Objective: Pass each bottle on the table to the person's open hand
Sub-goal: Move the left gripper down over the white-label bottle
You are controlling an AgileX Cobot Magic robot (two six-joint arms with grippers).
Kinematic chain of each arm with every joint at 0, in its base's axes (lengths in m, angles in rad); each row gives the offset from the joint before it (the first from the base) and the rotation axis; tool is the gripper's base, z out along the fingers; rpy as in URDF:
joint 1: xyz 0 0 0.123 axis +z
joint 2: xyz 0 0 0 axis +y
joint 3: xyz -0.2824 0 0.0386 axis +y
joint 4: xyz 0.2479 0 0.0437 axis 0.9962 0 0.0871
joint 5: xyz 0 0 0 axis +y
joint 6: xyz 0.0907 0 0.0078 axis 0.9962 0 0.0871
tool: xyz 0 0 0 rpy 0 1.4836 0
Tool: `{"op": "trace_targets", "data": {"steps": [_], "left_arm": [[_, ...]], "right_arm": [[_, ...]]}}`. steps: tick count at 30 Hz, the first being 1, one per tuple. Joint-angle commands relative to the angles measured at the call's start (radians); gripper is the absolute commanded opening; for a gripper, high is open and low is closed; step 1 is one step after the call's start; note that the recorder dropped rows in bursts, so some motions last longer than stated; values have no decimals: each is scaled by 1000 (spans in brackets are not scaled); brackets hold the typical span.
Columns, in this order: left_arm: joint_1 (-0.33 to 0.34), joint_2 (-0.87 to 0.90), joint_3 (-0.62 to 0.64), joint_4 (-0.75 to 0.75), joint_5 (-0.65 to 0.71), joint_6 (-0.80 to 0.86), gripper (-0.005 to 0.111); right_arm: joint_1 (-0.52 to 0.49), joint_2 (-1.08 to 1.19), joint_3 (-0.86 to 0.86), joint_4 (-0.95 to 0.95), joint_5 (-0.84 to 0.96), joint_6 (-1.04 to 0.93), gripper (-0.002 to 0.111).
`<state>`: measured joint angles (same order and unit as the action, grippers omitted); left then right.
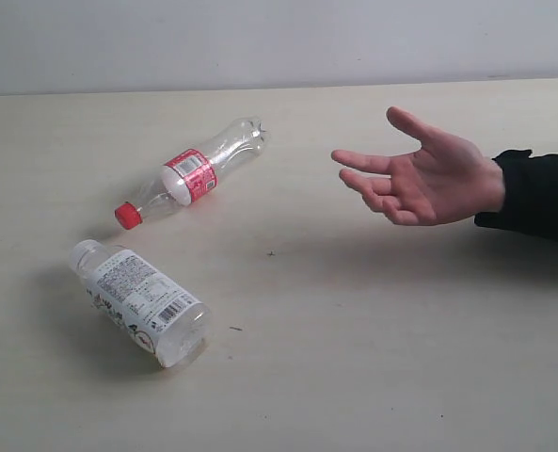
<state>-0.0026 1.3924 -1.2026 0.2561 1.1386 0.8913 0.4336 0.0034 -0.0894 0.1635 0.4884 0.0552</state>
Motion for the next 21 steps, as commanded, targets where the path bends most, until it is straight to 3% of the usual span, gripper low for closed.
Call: {"op": "trace_targets", "data": {"steps": [1,10,12,14,15,17,21], "left_arm": [[-71,77,-7,-201,83,185,0],[-406,149,-7,-461,79,360,0],[-459,172,4,-461,56,365,0],[-535,219,11,-351,44,365,4],[-568,251,12,-238,30,352,10],[-578,293,12,-161,-7,302,24],[-578,362,12,-158,-53,252,57]], "right_arm": [[0,-3,5,3,-13,-1,0],[0,-3,5,3,-13,-1,0],[0,-3,5,3,-13,-1,0],[0,-3,5,3,-13,-1,0],[0,-3,5,3,-13,-1,0],[0,-3,5,3,-13,-1,0],[0,-3,5,3,-13,-1,0]]}}
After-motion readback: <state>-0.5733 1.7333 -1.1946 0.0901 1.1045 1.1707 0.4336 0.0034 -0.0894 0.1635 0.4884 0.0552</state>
